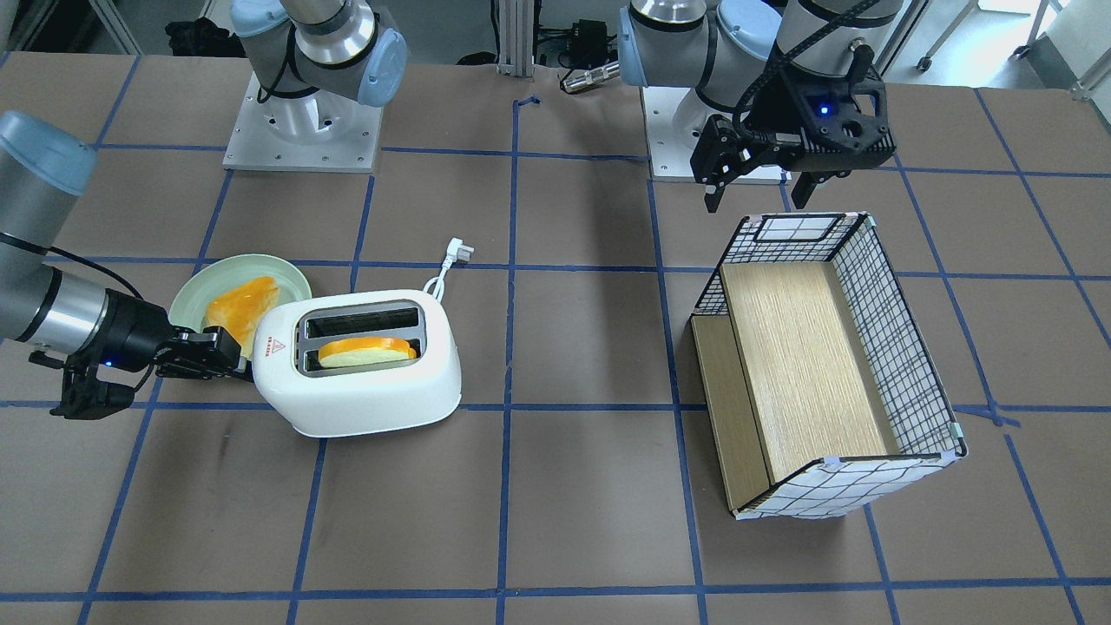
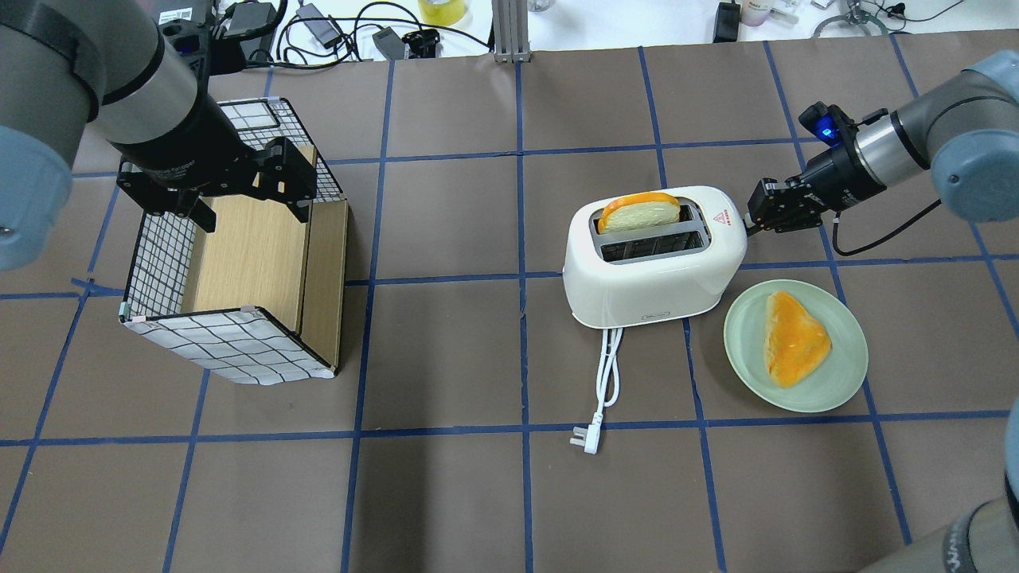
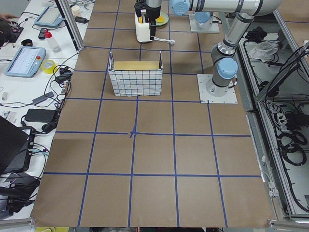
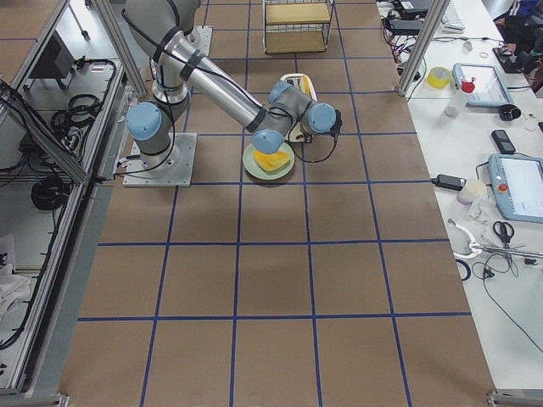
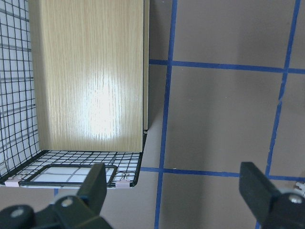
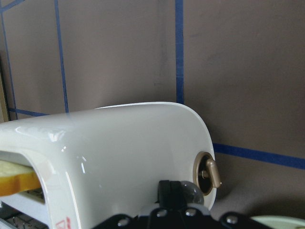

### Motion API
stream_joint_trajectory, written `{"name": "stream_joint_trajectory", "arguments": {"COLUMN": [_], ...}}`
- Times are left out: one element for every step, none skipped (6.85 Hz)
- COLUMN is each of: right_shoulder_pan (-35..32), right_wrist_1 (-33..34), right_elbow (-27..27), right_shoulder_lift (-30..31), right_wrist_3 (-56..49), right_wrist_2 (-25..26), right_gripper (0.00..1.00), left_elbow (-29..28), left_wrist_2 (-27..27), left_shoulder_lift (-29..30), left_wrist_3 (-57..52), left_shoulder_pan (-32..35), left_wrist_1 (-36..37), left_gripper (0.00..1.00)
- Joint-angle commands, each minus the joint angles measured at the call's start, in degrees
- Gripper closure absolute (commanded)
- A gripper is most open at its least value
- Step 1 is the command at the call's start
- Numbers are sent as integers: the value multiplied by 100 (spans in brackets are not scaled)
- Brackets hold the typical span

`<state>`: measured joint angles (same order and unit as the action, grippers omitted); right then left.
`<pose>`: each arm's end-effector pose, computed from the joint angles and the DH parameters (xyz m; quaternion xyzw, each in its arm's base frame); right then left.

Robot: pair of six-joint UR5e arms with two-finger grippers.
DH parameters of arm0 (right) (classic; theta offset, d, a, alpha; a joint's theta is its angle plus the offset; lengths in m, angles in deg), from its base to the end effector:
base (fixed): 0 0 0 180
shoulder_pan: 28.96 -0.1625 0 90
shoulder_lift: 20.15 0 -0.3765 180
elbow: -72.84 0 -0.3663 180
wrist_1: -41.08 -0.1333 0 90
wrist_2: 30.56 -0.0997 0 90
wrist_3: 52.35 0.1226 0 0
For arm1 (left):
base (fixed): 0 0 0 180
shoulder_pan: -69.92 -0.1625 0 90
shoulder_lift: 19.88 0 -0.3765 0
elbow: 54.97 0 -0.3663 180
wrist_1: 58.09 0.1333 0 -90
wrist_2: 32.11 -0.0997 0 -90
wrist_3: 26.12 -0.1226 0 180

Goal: Press toaster with right arm
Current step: 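Lift the right gripper off the lever and back away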

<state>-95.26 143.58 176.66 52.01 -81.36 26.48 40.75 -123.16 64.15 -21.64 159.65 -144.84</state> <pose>-0.0128 -0.5268 0.1987 0.0034 0.9467 0.0188 0.3215 -0.1290 -0.4347 0.4223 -0.0417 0.9986 -0.0309 0.0080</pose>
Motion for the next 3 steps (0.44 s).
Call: {"name": "stream_joint_trajectory", "arguments": {"right_shoulder_pan": [3, 3, 3], "right_wrist_1": [-281, -639, -1034], "right_elbow": [-37, -141, -421], "right_shoulder_lift": [384, 621, 728], "right_wrist_3": [315, 334, 343], "right_wrist_2": [114, 114, 184], "right_gripper": [100, 100, 100], "left_elbow": [0, 0, 0], "left_wrist_2": [0, 0, 0], "left_shoulder_lift": [0, 0, 0], "left_wrist_3": [0, 0, 0], "left_shoulder_pan": [0, 0, 0], "left_wrist_1": [0, 0, 0], "left_gripper": [0, 0, 0]}}
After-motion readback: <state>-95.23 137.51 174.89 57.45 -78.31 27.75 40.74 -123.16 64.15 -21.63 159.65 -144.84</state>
